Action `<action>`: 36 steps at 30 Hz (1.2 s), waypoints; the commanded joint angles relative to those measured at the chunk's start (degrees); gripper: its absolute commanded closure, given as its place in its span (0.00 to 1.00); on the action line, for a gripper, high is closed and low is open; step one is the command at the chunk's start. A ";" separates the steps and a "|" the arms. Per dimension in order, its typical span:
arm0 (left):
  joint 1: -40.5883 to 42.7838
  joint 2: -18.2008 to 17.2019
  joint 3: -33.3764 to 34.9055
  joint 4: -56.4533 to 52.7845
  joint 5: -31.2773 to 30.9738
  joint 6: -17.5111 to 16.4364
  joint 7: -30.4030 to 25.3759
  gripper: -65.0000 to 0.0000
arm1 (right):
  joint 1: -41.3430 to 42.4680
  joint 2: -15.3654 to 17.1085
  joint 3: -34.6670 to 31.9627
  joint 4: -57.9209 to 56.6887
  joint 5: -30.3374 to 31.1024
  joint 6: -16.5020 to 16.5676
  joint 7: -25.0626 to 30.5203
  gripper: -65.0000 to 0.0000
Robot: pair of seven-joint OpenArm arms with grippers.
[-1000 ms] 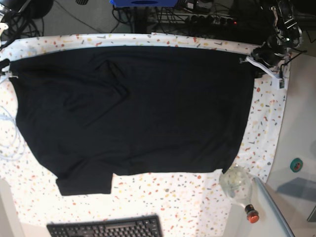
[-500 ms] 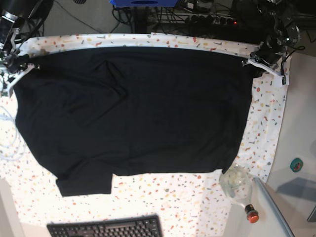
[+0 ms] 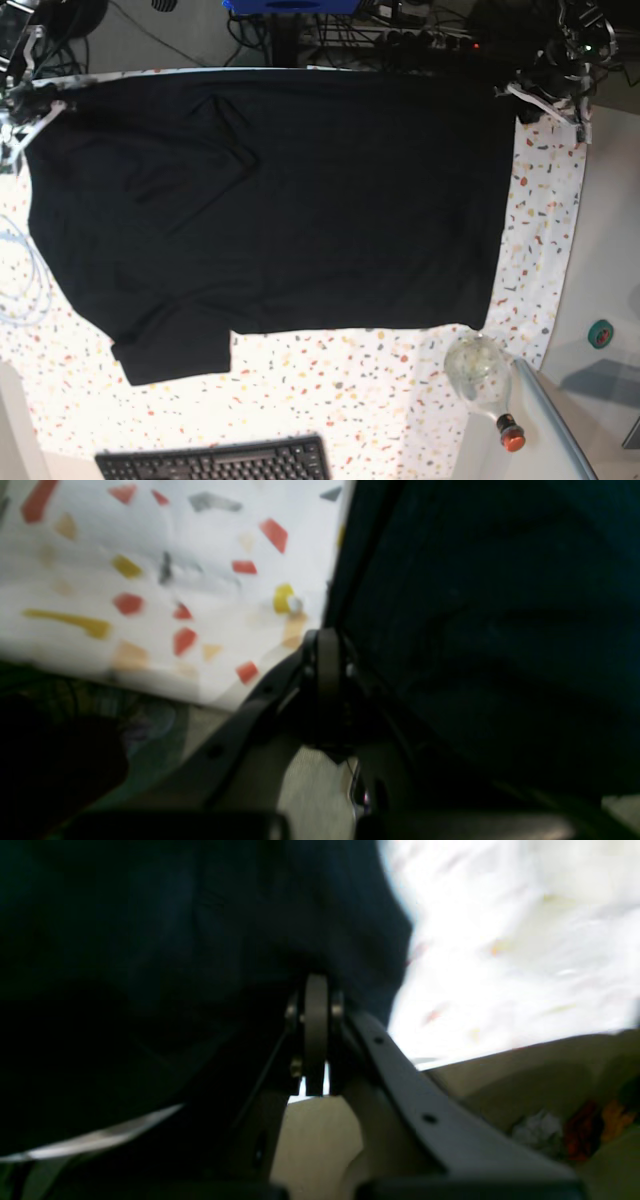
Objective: Layout the t-shirt on the table in an organized manner, then fold the t-shirt properly
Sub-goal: 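Pull the grasped shirt edge taut with both grippers, then move the right gripper onto the shirt side and press it flat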
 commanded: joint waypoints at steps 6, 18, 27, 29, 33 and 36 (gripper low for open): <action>0.36 -1.14 -3.67 7.13 -0.37 0.28 -0.88 1.00 | 3.22 -3.08 -5.17 12.67 0.30 0.06 -4.04 1.00; 1.15 -1.14 -6.04 6.69 -0.46 0.10 -0.88 1.00 | 16.67 -2.99 -21.08 -5.09 0.22 -0.03 -7.03 0.37; 0.89 -1.23 -6.04 3.70 -0.46 0.10 -0.96 1.00 | 16.32 -3.79 -21.08 -5.44 0.30 -0.03 -7.38 0.41; 0.80 -1.23 -6.04 3.70 -0.46 0.10 -0.96 1.00 | 16.32 -3.79 -21.17 -5.62 0.30 -0.03 -7.38 0.41; 0.01 -1.23 -6.04 3.53 -0.46 0.10 -0.96 1.00 | 16.49 -4.75 -21.08 -7.64 0.39 -0.03 -7.38 0.41; -0.08 -1.23 -6.04 3.53 -0.46 0.10 -0.96 1.00 | 16.49 -4.84 -21.08 -7.64 0.39 -0.03 -7.30 0.44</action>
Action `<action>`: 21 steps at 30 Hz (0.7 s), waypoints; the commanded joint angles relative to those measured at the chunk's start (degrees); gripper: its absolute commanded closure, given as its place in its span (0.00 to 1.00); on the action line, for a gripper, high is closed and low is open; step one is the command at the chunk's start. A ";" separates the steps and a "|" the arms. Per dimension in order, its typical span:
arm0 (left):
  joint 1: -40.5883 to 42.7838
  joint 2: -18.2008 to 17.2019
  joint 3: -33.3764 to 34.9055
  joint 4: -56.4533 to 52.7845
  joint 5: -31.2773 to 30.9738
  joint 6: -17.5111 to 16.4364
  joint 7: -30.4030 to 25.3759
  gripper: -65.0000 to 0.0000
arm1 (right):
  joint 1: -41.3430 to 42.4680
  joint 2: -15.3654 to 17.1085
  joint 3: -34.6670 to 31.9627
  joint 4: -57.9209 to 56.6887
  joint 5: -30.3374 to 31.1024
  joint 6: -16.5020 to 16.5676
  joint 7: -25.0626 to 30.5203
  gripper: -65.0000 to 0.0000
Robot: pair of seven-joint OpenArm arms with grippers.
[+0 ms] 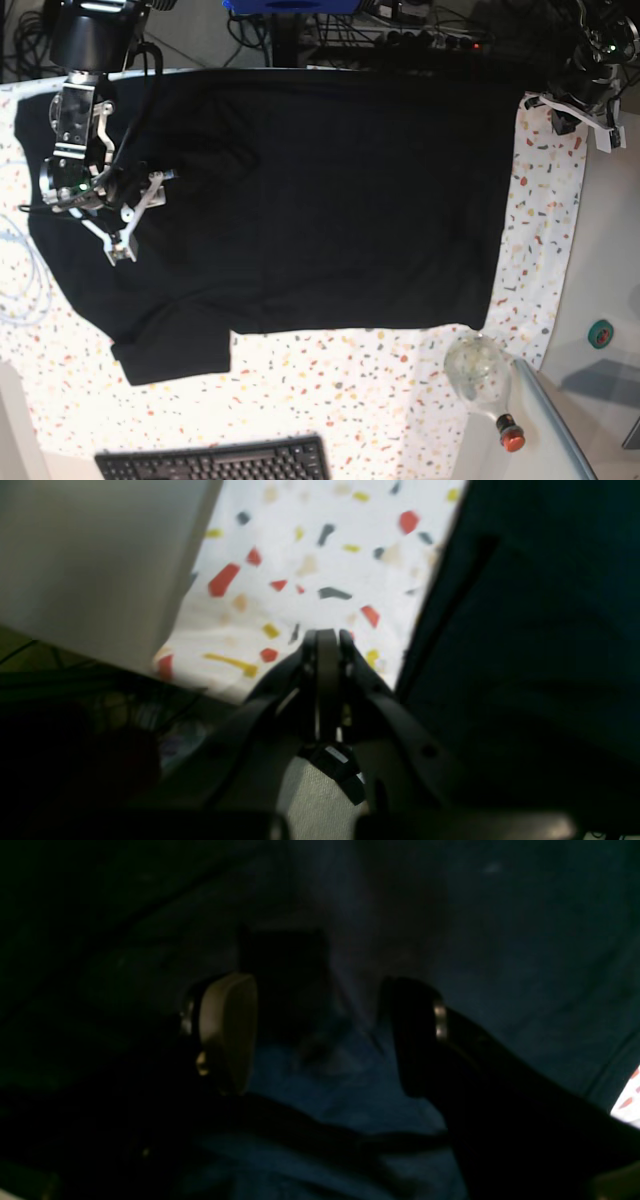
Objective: Layout the t-shirt on the table in an organized manner, then fold the t-shirt properly
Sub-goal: 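Move the right gripper onto the shirt side and press it flat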
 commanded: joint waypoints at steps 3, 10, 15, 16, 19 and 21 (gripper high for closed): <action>0.21 -0.75 -0.38 0.73 -0.41 -0.07 -0.92 1.00 | 1.09 0.34 0.26 1.17 0.26 -0.18 0.62 0.70; 0.12 -0.75 -0.38 0.73 -0.41 -0.07 -0.92 1.00 | 1.09 0.16 0.26 1.61 0.26 -0.18 0.62 1.00; 0.12 -0.75 -0.38 0.73 -0.41 -0.07 -0.92 1.00 | 1.09 0.16 -0.01 2.67 0.26 -0.09 1.06 1.00; 0.12 -0.75 -0.38 0.73 -0.41 -0.07 -0.92 1.00 | 1.09 0.08 -0.01 3.28 0.26 -0.09 1.06 1.00; 0.12 -0.75 -0.38 0.73 -0.41 -0.07 -0.92 1.00 | 1.09 -0.63 -0.10 5.22 0.26 -0.09 1.06 1.00; 0.12 -0.75 -0.38 0.73 -0.41 -0.07 -0.92 1.00 | 1.09 -0.98 -0.10 6.62 0.26 -0.09 1.06 1.00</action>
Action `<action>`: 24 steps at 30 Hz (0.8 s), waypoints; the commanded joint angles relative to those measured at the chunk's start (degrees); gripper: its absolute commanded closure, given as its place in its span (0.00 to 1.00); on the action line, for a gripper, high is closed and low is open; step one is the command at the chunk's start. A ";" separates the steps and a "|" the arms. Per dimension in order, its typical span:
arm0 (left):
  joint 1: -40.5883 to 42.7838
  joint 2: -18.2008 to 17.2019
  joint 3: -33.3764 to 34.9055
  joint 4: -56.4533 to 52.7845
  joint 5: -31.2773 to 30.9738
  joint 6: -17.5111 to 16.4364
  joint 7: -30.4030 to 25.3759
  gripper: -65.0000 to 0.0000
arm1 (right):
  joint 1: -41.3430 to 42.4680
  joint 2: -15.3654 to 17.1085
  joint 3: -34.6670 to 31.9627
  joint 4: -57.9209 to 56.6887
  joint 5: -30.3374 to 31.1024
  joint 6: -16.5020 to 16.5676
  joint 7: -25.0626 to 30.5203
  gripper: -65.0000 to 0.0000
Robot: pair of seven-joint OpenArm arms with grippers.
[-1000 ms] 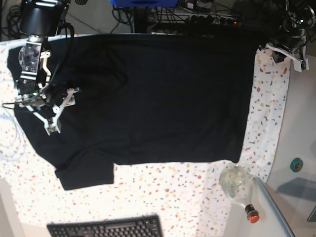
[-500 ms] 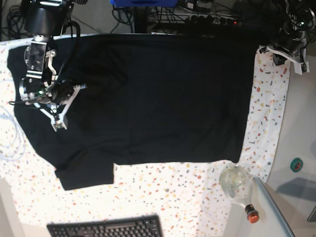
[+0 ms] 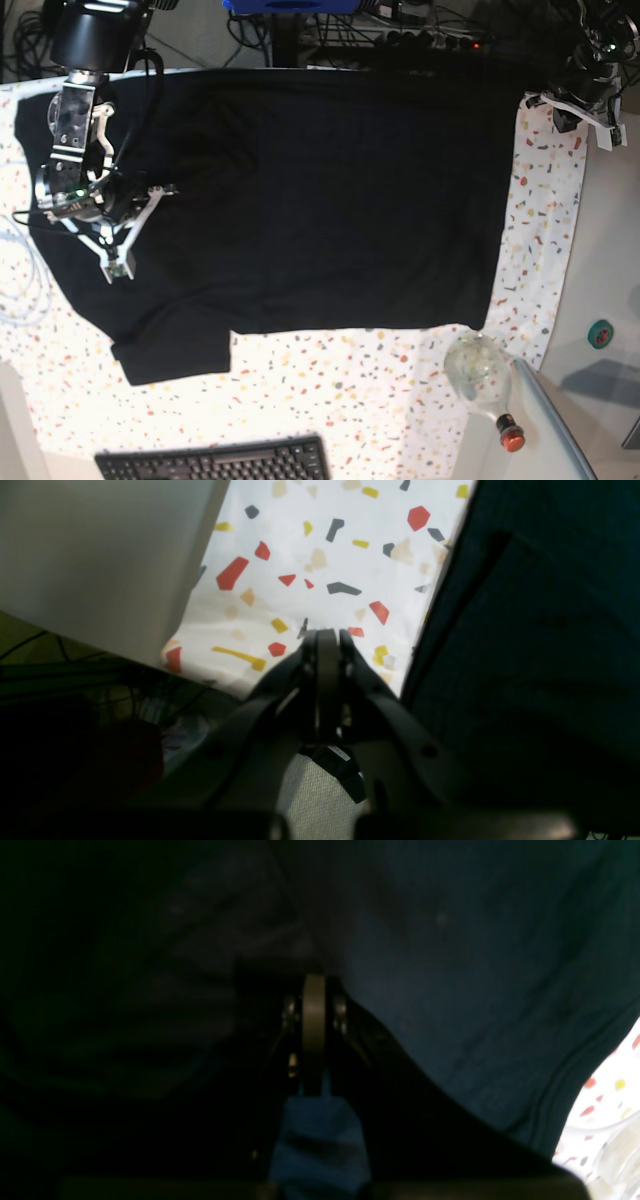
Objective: Layout the t-shirt on the table in an organized manner, then fold the t-shirt properly
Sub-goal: 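Move the right gripper onto the shirt side and press it flat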
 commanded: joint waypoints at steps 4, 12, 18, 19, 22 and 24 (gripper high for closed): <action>0.01 -0.77 -0.33 0.77 -0.61 -0.09 -0.92 1.00 | 1.22 0.20 -1.68 1.47 0.22 -0.12 0.92 1.00; 0.01 -0.77 -0.33 0.77 -0.61 -0.09 -0.92 1.00 | 1.22 0.11 -3.79 0.85 0.22 -0.20 3.03 1.00; 0.10 -0.77 -0.33 0.77 -0.61 -0.09 -0.92 1.00 | 1.13 0.11 -3.52 0.85 0.22 -0.38 3.12 1.00; 0.10 -0.77 -0.33 0.77 -0.61 -0.09 -0.92 1.00 | 1.04 0.11 -3.52 0.94 0.22 -0.38 2.95 1.00; 0.10 -0.77 -0.33 0.77 -0.61 -0.09 -0.92 1.00 | 0.78 0.11 -3.52 1.55 0.13 -0.47 2.95 1.00; 0.10 -0.77 -0.33 0.77 -0.61 -0.09 -0.92 1.00 | -0.19 0.11 -2.91 3.22 0.13 -0.47 3.21 0.83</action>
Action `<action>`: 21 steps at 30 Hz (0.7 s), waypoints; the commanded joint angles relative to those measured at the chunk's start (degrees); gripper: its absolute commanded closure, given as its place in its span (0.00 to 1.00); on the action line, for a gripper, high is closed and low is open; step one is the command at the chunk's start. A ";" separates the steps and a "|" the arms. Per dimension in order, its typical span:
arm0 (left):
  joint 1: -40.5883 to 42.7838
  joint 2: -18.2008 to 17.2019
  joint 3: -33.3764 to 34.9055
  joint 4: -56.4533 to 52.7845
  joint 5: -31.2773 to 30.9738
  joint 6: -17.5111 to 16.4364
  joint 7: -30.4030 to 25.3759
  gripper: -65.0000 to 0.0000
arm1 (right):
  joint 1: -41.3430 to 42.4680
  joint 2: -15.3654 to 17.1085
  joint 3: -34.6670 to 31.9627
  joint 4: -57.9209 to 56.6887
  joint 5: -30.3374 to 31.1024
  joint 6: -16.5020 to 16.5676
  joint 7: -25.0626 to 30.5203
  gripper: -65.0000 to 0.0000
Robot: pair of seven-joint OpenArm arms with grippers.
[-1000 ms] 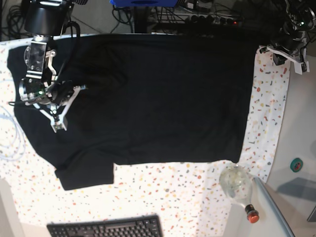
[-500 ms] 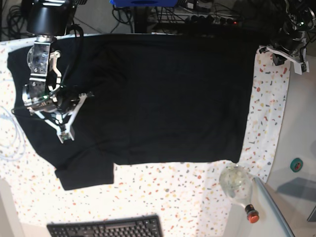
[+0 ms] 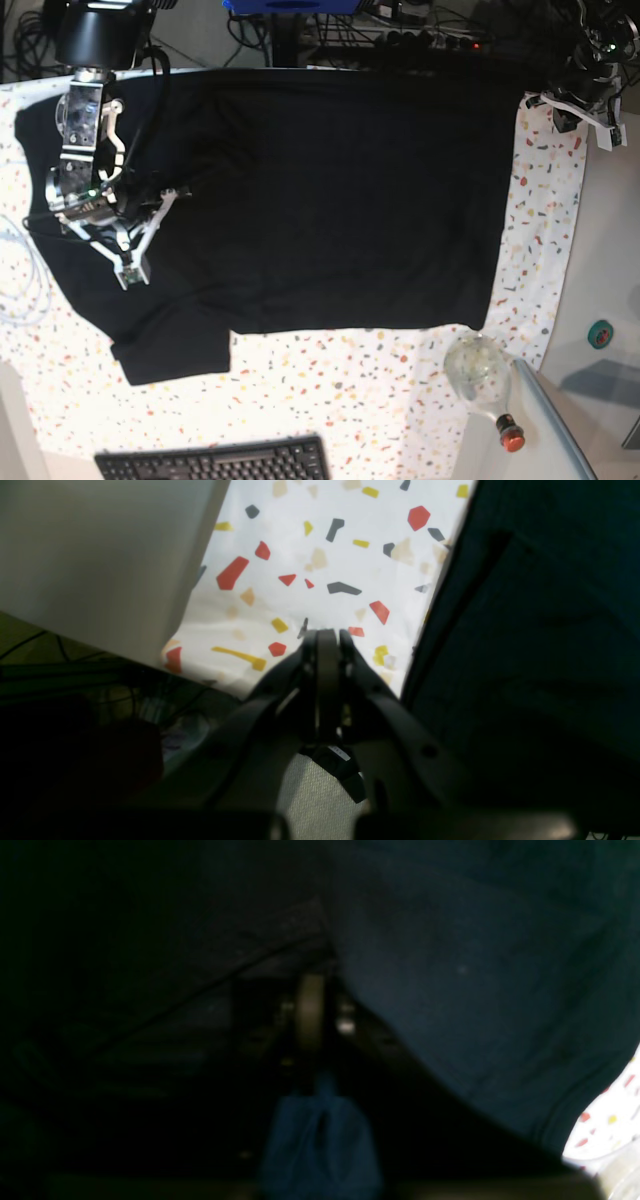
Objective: Layout the t-shirt on the table in an organized manner, then fold the t-shirt properly
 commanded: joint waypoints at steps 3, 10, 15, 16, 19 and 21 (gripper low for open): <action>0.10 -0.77 0.10 0.86 -0.52 -0.09 -0.92 1.00 | -1.51 0.05 3.80 7.74 0.24 -0.27 1.24 0.66; -0.25 0.81 0.28 1.57 -0.52 -0.09 -0.92 1.00 | -7.32 -0.74 17.86 14.33 0.06 -0.27 3.18 0.79; -3.51 1.86 0.37 -0.37 -0.52 -0.18 -1.01 1.00 | -10.66 0.14 20.15 7.56 0.06 -0.09 4.06 1.00; -4.56 2.04 0.37 -0.98 -0.17 -0.18 -1.01 1.00 | -10.66 0.57 20.77 6.07 0.06 -0.09 5.20 1.00; -6.85 1.69 0.37 -5.64 0.09 -0.09 -1.27 1.00 | -10.30 1.10 23.93 0.97 -0.02 -0.09 7.75 1.00; -8.25 1.51 0.28 -9.25 0.09 0.00 -1.36 1.00 | -9.51 1.81 25.43 -2.37 -0.02 -0.09 7.93 1.00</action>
